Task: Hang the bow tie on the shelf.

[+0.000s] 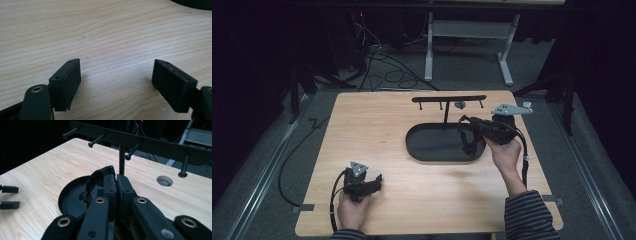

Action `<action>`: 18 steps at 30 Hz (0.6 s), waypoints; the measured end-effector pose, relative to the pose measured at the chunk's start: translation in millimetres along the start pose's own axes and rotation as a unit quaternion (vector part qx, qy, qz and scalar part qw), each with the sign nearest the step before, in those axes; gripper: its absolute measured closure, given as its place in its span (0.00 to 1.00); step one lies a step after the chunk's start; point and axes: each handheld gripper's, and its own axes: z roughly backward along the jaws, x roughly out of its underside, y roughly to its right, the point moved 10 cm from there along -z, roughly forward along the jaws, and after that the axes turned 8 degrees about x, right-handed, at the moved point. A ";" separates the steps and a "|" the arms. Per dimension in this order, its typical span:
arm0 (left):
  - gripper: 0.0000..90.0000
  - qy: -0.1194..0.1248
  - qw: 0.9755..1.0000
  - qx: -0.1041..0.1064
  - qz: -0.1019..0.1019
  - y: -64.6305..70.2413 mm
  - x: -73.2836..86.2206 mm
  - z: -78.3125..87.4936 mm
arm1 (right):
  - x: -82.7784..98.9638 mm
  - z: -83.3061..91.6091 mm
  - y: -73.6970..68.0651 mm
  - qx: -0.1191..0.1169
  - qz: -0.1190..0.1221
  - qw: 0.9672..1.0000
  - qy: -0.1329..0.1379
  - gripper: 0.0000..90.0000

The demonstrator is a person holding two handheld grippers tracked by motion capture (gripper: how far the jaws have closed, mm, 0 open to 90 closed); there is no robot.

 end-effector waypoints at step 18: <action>0.26 0.000 1.000 0.000 0.000 0.1 0.0 0.0 | -25.6 -11.3 10.1 0.014 -0.012 1.000 0.004 0.99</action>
